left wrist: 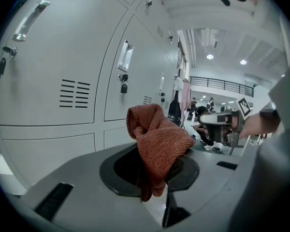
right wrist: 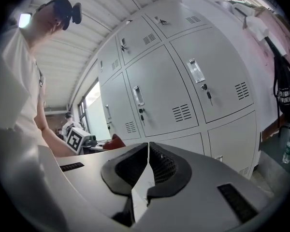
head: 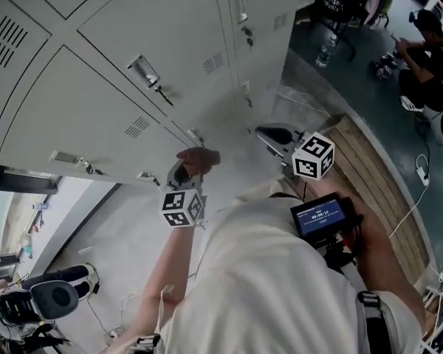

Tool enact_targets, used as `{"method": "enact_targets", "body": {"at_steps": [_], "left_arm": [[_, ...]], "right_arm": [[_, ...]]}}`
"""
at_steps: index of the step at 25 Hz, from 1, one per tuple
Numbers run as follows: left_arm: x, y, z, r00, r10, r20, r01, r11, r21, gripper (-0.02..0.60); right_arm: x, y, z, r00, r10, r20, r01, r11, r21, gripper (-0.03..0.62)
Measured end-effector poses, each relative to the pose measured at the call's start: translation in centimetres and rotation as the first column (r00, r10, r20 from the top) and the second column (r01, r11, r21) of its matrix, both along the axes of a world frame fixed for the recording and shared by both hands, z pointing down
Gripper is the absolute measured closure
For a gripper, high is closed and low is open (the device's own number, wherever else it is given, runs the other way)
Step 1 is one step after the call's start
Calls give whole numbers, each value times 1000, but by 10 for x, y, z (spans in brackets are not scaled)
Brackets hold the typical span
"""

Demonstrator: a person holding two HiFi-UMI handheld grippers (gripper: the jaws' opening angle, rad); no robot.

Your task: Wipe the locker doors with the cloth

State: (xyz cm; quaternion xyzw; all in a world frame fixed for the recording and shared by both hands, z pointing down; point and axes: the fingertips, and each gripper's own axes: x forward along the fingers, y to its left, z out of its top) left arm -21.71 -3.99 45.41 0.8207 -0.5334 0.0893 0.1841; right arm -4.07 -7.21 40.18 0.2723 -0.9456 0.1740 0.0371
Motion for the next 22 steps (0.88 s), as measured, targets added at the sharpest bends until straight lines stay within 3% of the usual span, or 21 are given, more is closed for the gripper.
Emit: {"method": "enact_targets", "body": {"at_steps": [16, 22], "left_arm": [[-3, -9, -26, 999, 33, -33, -30, 996, 84, 506], [28, 38, 0, 994, 88, -67, -89, 996, -9, 506]], "right_arm": [[-13, -15, -12, 1000, 15, -2, -15, 997, 76, 574], [14, 31, 8, 998, 58, -32, -58, 998, -9, 574]]}}
